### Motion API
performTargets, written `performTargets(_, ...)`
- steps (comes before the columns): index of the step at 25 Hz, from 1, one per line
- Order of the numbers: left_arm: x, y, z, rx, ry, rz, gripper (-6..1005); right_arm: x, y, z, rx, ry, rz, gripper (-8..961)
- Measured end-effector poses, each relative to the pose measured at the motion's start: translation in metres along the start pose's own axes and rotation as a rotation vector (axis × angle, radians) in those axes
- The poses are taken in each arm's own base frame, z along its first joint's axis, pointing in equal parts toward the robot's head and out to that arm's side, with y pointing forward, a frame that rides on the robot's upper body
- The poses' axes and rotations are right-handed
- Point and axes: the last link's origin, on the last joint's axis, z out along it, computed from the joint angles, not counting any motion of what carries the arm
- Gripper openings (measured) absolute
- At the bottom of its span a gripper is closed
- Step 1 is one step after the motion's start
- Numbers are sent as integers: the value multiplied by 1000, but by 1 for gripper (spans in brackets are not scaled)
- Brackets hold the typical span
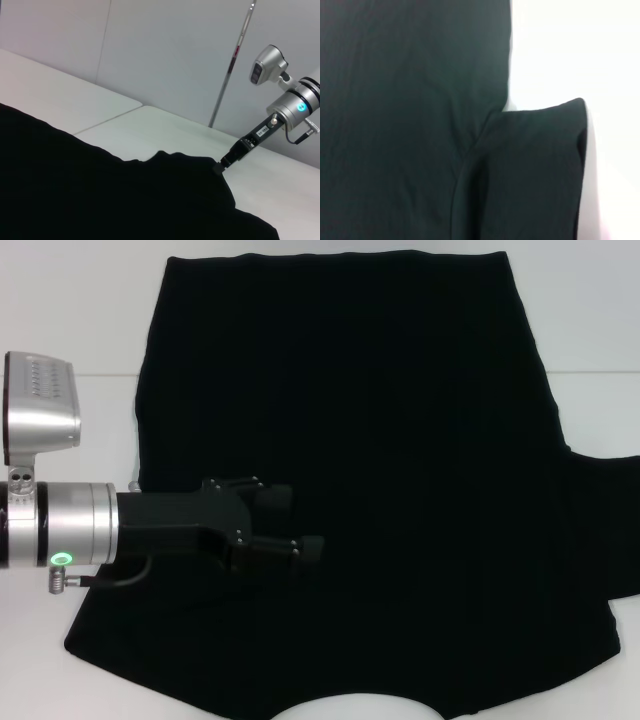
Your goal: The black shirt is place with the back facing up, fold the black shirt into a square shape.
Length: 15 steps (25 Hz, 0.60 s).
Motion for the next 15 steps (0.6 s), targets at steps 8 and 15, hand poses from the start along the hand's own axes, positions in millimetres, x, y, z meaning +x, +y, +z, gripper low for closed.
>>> performTargets(8, -2, 6, 2, -33, 6, -34, 933, -12, -4, -11, 34, -45, -68, 34)
performTargets(15, -2, 9, 3, -47, 16, -58, 934, -28, 1, -9, 64, -84, -133, 34)
